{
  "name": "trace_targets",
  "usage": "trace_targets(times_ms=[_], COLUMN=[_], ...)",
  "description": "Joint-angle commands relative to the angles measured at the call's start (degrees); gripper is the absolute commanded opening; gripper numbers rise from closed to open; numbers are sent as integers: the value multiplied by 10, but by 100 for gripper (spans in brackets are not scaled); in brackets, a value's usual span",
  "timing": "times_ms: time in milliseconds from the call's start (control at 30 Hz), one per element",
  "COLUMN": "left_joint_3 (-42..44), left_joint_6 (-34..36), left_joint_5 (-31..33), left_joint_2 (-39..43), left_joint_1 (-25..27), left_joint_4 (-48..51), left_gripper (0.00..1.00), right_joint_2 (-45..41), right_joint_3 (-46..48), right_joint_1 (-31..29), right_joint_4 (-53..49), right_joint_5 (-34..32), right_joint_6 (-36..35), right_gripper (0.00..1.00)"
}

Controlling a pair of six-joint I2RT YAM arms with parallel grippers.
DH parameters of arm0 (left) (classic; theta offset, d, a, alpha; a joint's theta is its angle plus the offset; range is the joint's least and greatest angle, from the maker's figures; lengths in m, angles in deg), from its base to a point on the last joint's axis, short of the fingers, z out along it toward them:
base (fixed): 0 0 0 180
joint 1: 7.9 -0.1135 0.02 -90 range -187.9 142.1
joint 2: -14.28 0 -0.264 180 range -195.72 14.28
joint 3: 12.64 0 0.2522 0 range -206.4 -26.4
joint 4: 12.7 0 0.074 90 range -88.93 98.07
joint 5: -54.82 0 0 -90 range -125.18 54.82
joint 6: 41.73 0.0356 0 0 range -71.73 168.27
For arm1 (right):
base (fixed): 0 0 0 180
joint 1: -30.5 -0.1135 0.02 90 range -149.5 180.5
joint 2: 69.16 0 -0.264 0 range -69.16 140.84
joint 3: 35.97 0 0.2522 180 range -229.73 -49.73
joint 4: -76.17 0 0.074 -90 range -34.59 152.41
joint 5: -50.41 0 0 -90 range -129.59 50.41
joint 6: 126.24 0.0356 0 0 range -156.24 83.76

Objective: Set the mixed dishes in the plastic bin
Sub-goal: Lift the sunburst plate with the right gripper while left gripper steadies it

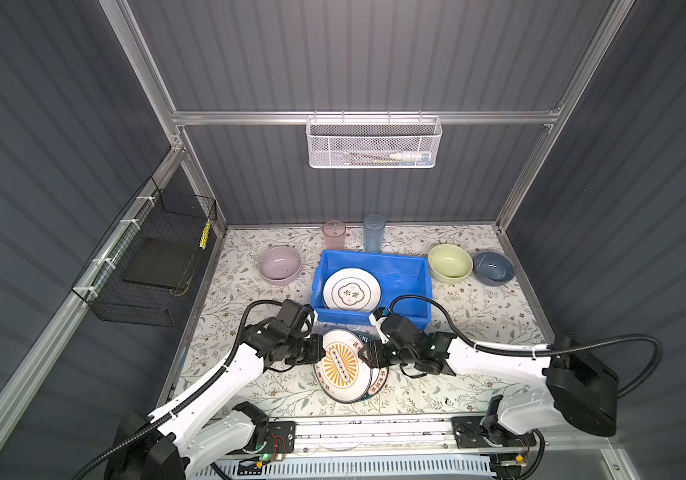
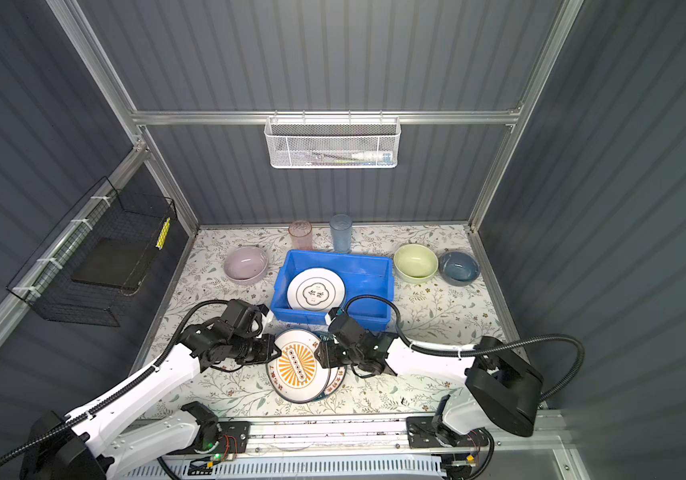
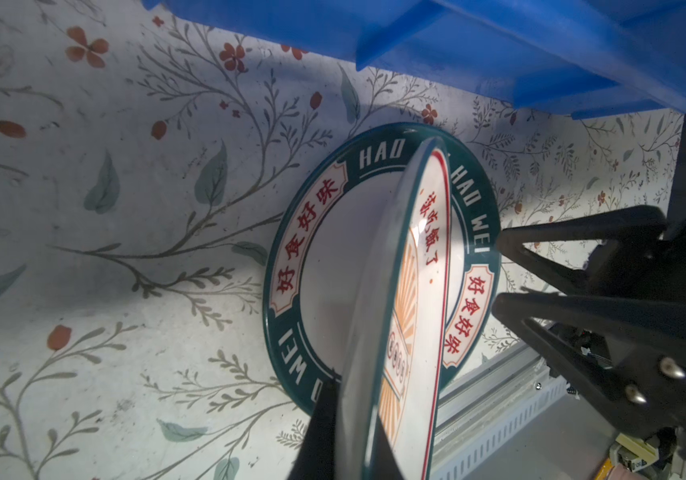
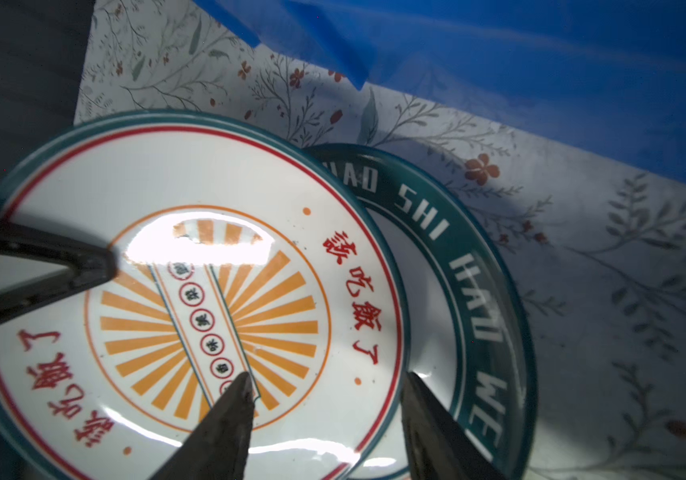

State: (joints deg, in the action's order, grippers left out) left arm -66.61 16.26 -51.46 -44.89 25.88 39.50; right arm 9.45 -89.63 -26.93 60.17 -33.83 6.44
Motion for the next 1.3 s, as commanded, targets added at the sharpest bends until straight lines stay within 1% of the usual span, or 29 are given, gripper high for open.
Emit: trace_targets(times_ms=[0,133,333,433,567,633,733,833,900,933,1000,1100,1267], left_joint_3=[-43,-76,-115,-128,-130,-135,-138,-142,-145,-147,-150,-154,-158], left_joint_6=[13,24,41,53,49,51,52,52,53,53,54,56,72], left_joint_5=[-60,-95,-150,-175,-216,-226,-245,-270,-287,-295,-313,-330,-327], left_joint_2=[4,2,-3,-17,-33,-43,-53,-65,-74,-78,-84,-91,-91], left_joint_1=[1,1,-1,-4,-9,-12,-18,-26,-33,-36,-41,-48,-56], left_joint_4=[-14,-23,-47,-57,-99,-107,-124,-144,-154,-159,-170,-179,-159], left_gripper=[0,0,0,0,0,0,0,0,0,0,0,0,1], right_joint_2=[-48,-110,-224,-275,-319,-333,-345,-345,-344,-343,-342,-340,-335], right_joint_3=[10,18,49,60,72,74,78,86,89,90,92,96,96], right_joint_1=[3,23,70,94,125,134,142,148,151,153,157,165,173], right_joint_4=[-42,-82,-110,-126,-135,-147,-147,-128,-114,-107,-92,-67,-45], right_joint_5=[-12,-9,32,54,86,90,100,124,129,154,164,177,187], right_joint_6=[-15,-13,-8,-13,-6,-6,-4,5,12,14,21,35,48], right_gripper=[63,66,67,63,58,56,51,47,44,43,40,33,21])
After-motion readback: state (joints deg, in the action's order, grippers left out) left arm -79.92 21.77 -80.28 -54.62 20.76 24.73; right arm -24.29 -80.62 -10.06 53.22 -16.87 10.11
